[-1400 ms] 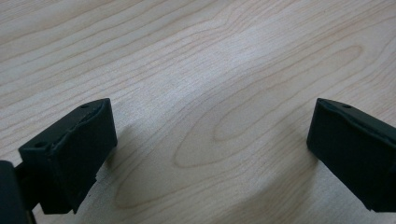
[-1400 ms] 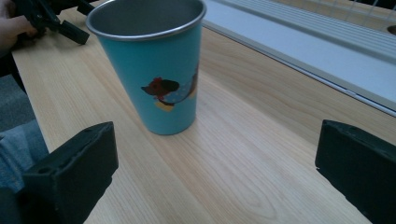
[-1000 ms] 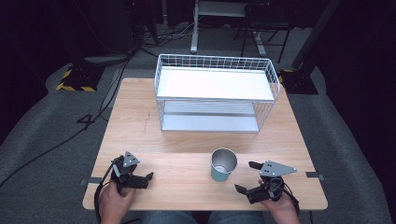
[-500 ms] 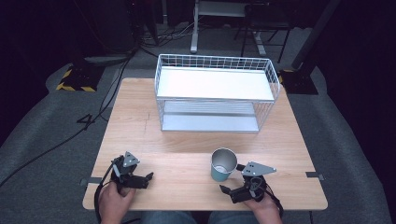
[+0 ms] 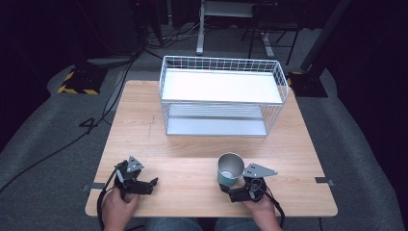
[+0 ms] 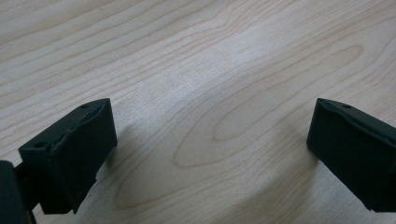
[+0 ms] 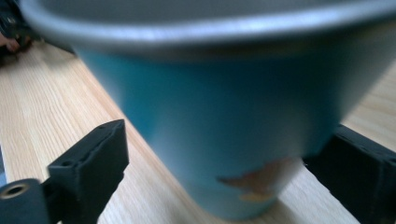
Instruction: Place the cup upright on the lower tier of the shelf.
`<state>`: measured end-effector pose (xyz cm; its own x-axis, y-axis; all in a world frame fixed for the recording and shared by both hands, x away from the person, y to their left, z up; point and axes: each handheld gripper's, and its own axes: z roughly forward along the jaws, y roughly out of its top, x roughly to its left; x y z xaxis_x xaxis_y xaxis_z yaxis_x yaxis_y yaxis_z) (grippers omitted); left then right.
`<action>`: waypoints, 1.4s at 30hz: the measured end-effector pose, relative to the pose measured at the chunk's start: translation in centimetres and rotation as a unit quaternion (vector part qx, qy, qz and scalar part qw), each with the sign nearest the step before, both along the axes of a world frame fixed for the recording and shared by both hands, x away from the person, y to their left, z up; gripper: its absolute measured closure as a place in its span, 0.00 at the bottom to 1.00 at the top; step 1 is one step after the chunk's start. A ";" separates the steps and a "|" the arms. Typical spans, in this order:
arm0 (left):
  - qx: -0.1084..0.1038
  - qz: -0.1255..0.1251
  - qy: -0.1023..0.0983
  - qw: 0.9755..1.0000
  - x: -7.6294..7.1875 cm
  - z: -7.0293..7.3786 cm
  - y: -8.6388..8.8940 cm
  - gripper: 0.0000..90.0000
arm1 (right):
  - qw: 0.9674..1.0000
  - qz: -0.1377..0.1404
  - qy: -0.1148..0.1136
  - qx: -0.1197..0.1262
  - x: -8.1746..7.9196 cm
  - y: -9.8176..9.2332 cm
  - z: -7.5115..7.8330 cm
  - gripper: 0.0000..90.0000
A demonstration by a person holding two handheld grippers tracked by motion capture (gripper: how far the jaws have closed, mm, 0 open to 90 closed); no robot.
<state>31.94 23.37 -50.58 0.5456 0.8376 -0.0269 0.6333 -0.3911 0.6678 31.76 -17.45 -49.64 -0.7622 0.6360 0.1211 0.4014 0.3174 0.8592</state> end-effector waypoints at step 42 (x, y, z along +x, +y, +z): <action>0.000 0.001 0.001 1.000 0.0 0.0 0.0 0.02 | 0.999 -0.045 -0.023 0.014 3.1 0.1 3.2 0.24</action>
